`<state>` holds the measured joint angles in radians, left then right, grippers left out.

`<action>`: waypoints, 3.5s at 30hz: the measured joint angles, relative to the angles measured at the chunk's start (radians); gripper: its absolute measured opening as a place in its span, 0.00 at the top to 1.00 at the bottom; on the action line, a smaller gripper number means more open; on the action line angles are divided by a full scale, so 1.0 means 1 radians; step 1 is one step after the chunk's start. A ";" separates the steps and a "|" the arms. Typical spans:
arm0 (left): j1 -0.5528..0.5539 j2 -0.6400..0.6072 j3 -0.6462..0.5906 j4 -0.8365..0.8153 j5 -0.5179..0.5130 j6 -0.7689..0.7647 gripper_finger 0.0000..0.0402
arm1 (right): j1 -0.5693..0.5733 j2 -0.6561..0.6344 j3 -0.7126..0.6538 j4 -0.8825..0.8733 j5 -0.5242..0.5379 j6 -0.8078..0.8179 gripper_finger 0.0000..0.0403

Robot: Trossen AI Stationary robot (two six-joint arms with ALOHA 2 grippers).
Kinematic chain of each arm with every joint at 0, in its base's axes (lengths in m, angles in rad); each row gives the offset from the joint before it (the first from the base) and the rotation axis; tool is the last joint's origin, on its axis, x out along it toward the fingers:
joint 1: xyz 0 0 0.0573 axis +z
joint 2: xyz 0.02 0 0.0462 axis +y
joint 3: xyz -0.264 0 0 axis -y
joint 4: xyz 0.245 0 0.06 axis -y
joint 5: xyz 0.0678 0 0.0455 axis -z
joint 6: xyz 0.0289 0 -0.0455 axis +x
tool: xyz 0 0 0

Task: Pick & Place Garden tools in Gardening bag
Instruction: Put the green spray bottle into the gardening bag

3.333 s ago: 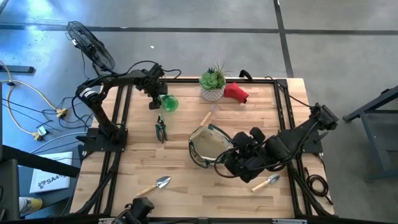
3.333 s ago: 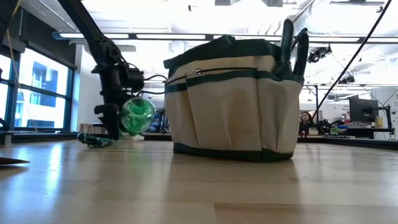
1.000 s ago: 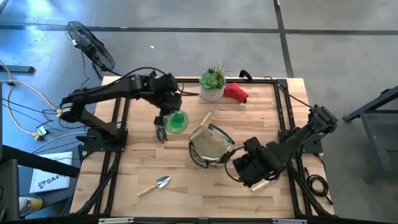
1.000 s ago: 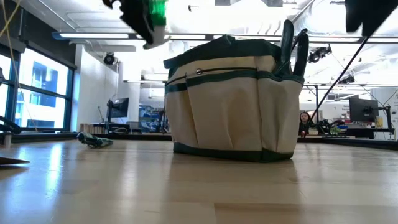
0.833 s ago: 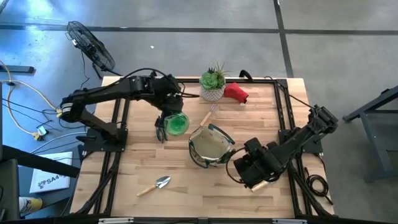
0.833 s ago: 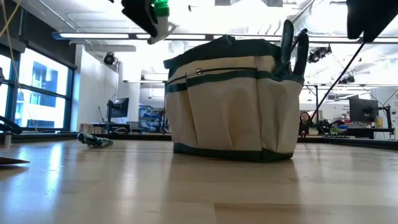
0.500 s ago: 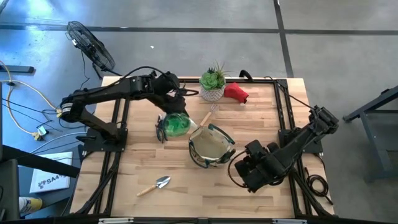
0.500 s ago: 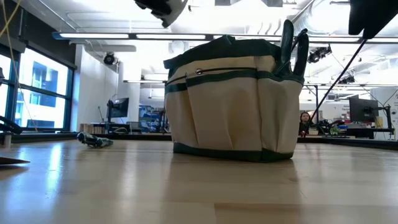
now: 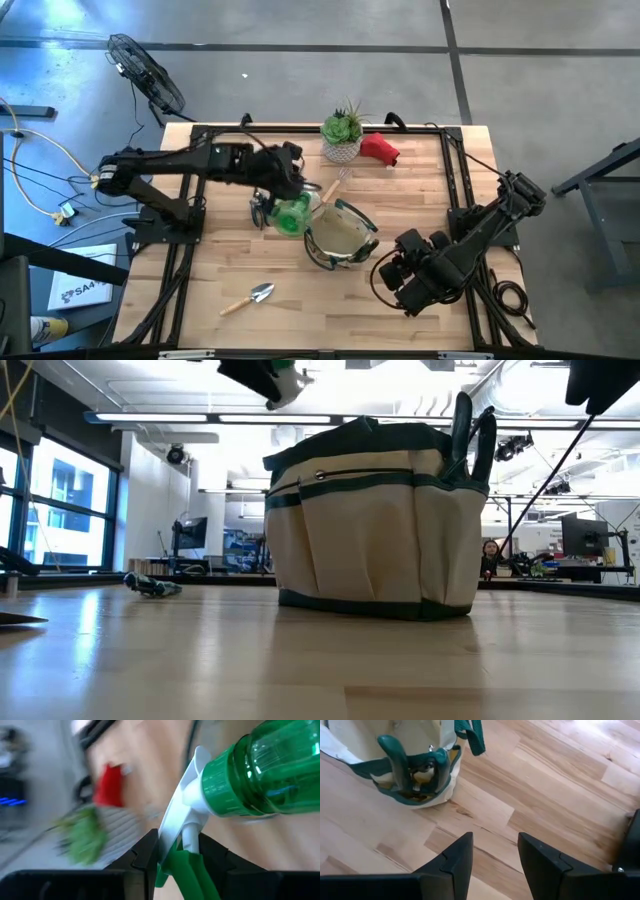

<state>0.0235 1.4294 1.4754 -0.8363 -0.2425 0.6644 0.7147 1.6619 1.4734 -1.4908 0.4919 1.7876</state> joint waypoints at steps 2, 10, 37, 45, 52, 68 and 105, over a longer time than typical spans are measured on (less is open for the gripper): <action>-0.027 0.017 0.000 0.010 -0.129 0.022 0.76 | 0.000 0.000 0.000 0.006 0.006 0.000 0.63; -0.107 0.111 0.000 0.087 -0.466 0.061 0.76 | -0.001 0.000 0.000 0.011 0.008 0.000 0.63; -0.175 0.160 0.000 0.166 -0.661 0.102 0.76 | 0.067 0.000 -0.001 0.018 0.104 -0.004 0.63; -0.175 0.204 0.000 0.262 -0.678 0.258 0.76 | 0.077 0.000 -0.001 0.030 0.116 -0.004 0.63; -0.174 0.291 0.000 0.368 -0.713 0.442 0.76 | 0.077 -0.001 -0.001 0.032 0.116 -0.004 0.63; -0.134 0.319 0.000 0.483 -0.737 0.438 0.76 | 0.077 -0.001 -0.001 0.033 0.120 -0.008 0.63; -0.144 0.319 -0.042 0.602 -0.611 0.428 0.76 | 0.131 0.032 -0.001 0.068 0.188 -0.012 0.63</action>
<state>-0.1210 1.7481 1.4330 -0.2344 -0.8534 1.0925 0.8455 1.6943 1.4723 -1.4223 0.6795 1.7758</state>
